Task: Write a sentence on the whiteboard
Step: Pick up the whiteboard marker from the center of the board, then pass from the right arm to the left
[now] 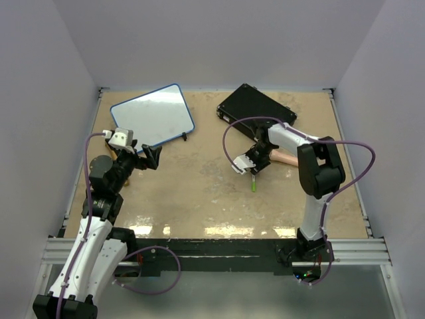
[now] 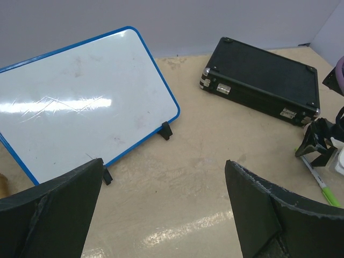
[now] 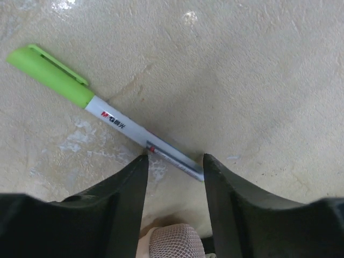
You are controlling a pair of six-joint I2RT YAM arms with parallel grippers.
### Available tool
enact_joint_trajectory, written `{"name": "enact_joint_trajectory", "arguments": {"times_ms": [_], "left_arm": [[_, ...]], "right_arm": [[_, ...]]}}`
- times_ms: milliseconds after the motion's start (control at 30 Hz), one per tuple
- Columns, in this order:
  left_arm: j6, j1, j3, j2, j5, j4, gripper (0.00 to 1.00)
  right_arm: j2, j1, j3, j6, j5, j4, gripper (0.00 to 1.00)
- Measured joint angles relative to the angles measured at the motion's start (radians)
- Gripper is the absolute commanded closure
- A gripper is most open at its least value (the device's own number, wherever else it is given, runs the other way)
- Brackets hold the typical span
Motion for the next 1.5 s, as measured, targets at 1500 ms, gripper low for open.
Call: {"name": "enact_joint_trajectory", "arguments": {"times_ms": [1500], "left_arm": [[-0.708, -0.437, -0.121, 0.573, 0.044, 0.505, 0.16]], "right_arm": [[-0.306, 0.073, -0.179, 0.995, -0.374, 0.296, 0.93]]}}
